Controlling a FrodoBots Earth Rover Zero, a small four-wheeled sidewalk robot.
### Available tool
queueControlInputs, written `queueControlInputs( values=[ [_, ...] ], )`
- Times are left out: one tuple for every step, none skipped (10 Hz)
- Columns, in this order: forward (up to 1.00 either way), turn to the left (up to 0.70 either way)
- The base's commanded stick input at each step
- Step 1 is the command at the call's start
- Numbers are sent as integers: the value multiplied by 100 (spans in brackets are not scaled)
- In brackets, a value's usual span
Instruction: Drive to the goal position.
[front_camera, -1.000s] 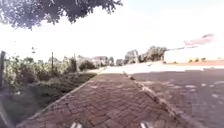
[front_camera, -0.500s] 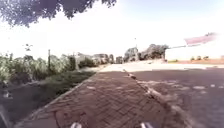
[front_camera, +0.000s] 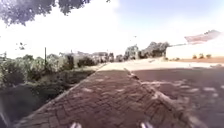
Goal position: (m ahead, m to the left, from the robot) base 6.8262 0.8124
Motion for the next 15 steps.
queueControlInputs(
  values=[
    [70,0],
    [70,0],
    [70,0],
    [70,-2],
    [70,-4],
    [70,-6],
    [70,-21],
    [70,-34],
    [70,-31],
    [70,-15],
    [70,-7],
    [70,0],
    [70,0],
    [70,0],
    [70,0]
  ],
)
